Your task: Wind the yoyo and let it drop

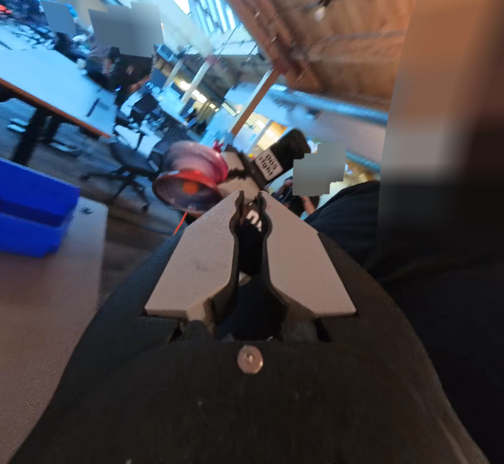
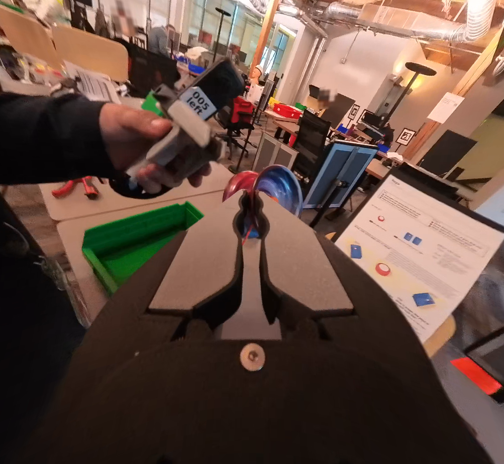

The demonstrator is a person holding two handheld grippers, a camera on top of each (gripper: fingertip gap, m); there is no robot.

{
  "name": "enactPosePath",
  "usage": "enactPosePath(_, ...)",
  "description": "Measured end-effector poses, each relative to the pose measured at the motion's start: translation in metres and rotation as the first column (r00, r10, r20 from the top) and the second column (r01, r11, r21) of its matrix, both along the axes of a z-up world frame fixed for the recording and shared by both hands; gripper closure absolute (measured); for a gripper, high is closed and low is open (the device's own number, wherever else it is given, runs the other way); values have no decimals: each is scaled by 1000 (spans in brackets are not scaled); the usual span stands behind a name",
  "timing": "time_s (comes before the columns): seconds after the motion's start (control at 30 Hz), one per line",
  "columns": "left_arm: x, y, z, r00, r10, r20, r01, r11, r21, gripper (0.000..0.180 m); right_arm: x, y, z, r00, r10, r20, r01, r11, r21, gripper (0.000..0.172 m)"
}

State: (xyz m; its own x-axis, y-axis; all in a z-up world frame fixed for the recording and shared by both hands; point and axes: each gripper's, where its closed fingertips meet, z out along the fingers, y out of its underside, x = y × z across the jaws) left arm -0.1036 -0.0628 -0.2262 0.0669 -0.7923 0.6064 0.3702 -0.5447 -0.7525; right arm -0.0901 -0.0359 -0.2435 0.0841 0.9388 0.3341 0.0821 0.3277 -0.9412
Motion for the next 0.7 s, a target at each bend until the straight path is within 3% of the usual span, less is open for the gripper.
enactPosePath(0.07, -4, 3, 2, 999, -28, 43, 28, 1000, -14, 180, -1, -3, -3, 1000, -2, 14, 1, 1000, 23, 171)
enactPosePath(0.17, 2, 7, -11, 999, -47, -12, 46, 998, -47, 180, -3, -9, -5, 1000, 5, 20, -6, 999, 54, 171)
enactPosePath(0.3, 9, 4, -12, 992, -121, 47, 124, 989, -80, 180, -6, -13, -9, 999, -16, 47, 10, 992, 129, 171)
enactPosePath(0.4, 10, 6, -14, 992, -110, 59, 115, 990, -81, 180, -8, -15, -14, 997, -15, 75, 4, 989, 149, 171)
enactPosePath(0.57, 18, 8, -19, 997, -36, -74, 36, 999, -3, 180, -10, -18, -25, 994, -14, 108, -3, 988, 154, 170)
enactPosePath(0.7, 22, 4, -14, 989, -9, -150, 22, 996, 86, 180, -4, -17, -20, 999, 14, 50, -17, 999, 52, 172)
